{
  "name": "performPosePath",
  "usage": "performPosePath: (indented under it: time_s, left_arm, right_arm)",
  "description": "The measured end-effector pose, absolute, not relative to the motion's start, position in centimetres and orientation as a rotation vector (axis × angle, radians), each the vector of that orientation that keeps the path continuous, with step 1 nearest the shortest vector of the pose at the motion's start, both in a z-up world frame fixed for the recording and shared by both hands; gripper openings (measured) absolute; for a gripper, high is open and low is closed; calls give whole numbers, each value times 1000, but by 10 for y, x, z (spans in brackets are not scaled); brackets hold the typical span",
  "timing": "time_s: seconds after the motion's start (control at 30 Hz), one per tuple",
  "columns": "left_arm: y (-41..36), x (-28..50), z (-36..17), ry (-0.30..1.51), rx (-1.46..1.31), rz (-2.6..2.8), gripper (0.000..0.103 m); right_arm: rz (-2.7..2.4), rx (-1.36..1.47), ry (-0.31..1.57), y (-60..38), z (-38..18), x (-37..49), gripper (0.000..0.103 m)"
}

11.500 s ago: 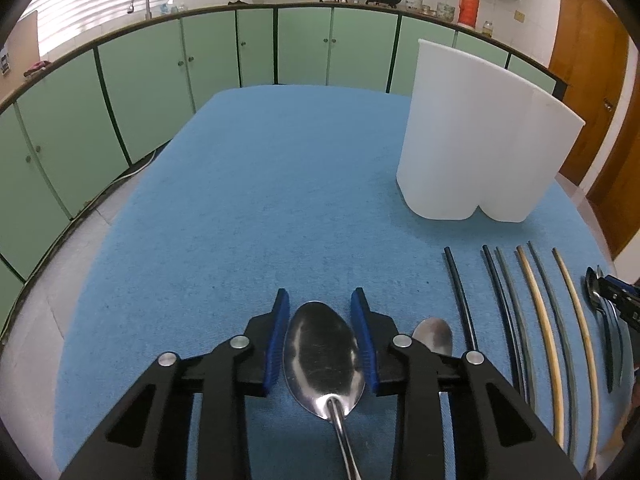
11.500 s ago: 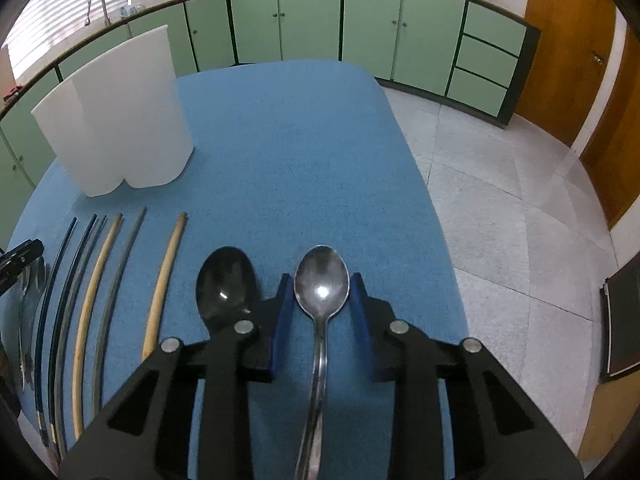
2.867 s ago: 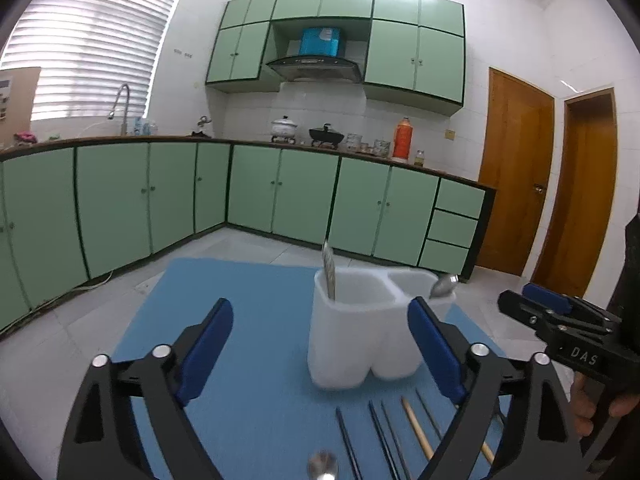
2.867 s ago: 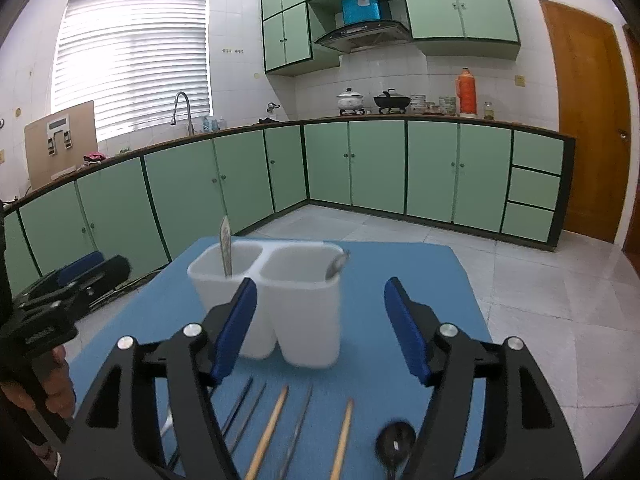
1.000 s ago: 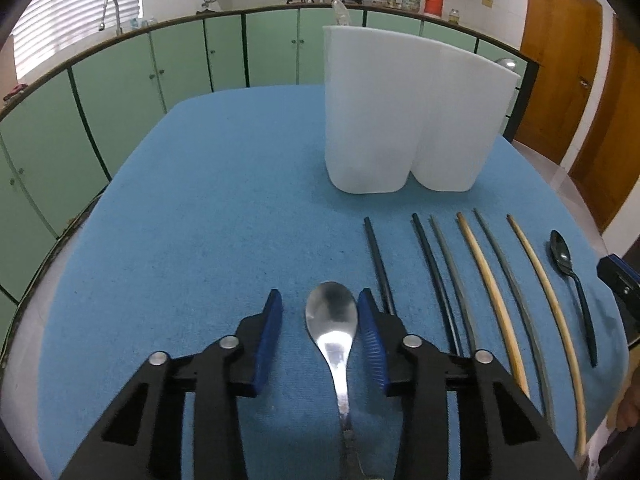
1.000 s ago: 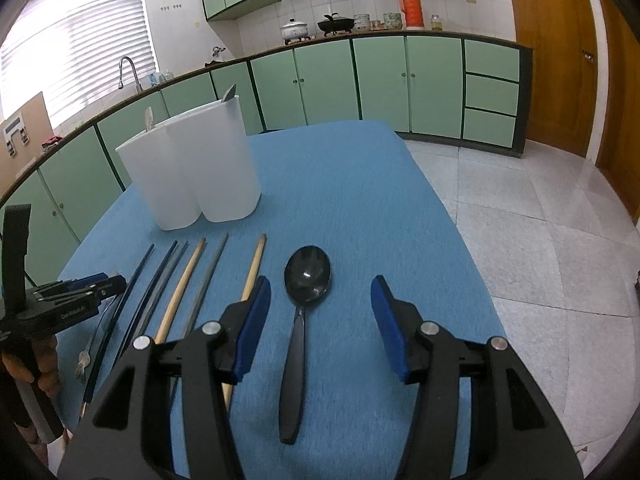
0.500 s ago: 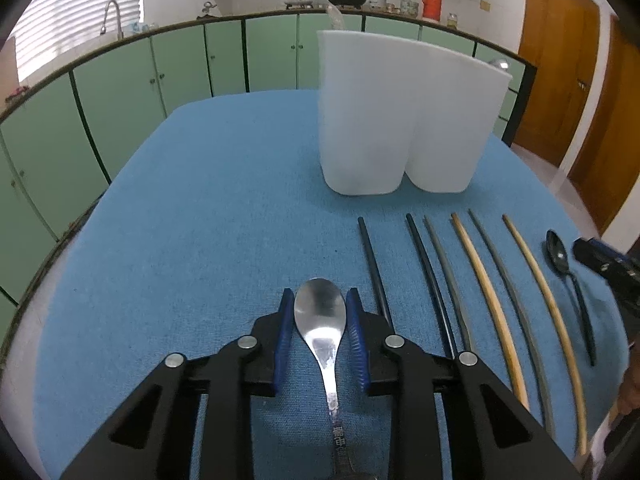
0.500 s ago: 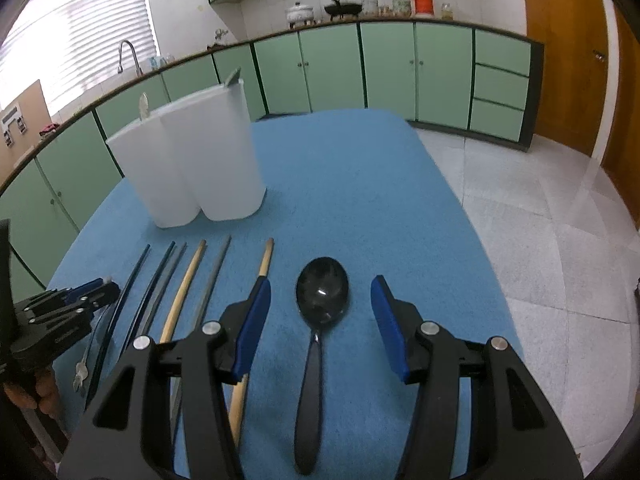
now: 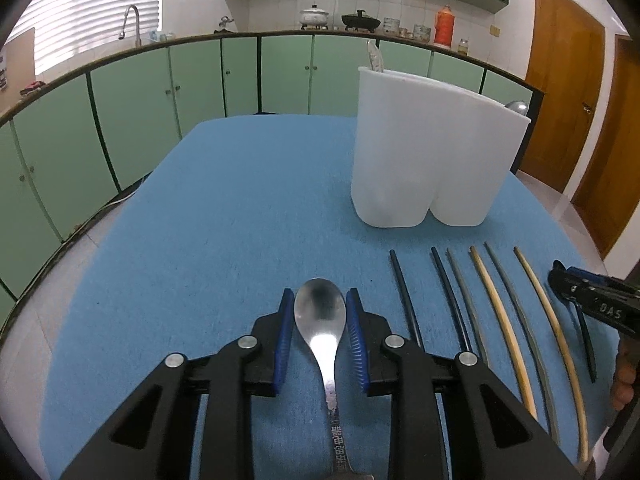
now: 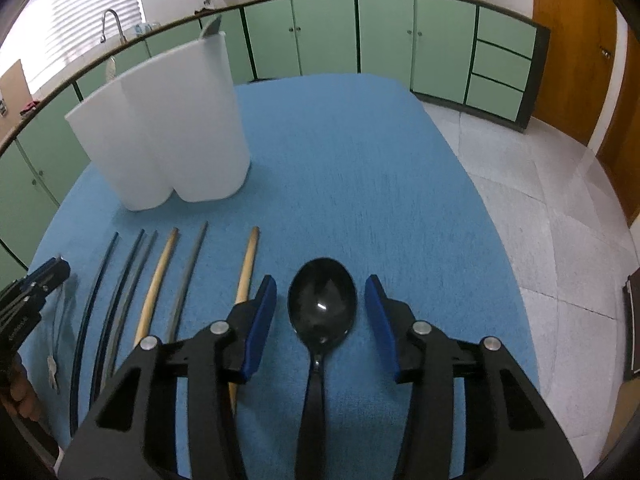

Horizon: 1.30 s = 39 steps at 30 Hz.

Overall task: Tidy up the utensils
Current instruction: 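Lift both held spoons and carry them over the white holder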

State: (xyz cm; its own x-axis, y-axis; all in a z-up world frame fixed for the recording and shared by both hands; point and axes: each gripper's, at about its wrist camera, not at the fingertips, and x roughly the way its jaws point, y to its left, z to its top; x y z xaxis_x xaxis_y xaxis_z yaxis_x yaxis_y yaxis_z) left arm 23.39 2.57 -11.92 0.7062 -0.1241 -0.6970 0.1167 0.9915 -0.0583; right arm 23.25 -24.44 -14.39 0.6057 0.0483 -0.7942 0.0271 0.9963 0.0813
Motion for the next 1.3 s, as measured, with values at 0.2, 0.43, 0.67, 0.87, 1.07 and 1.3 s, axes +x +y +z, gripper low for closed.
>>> performPosePath:
  time_s: [0.2, 0.43, 0.67, 0.87, 1.07, 1.3]
  left_arm:
    - [28, 231, -115, 748, -18, -147, 26]
    - [32, 217, -102, 675, -24, -156, 26]
    - [39, 198, -79, 545, -71, -170, 26]
    - [40, 193, -56, 443, -97, -192, 26]
    - [41, 207, -29, 361, -110, -211, 26]
    - [43, 226, 12, 246, -140, -225, 26]
  right_arm:
    - [-2, 75, 940, -246, -145, 234, 34]
    - [61, 131, 837, -250, -126, 212, 34]
    - [113, 142, 623, -251, -85, 175, 34]
    - [154, 166, 488, -252, -55, 169, 34]
    - [192, 204, 384, -255, -32, 185, 34]
    - [210, 200, 265, -254, -1, 223, 34]
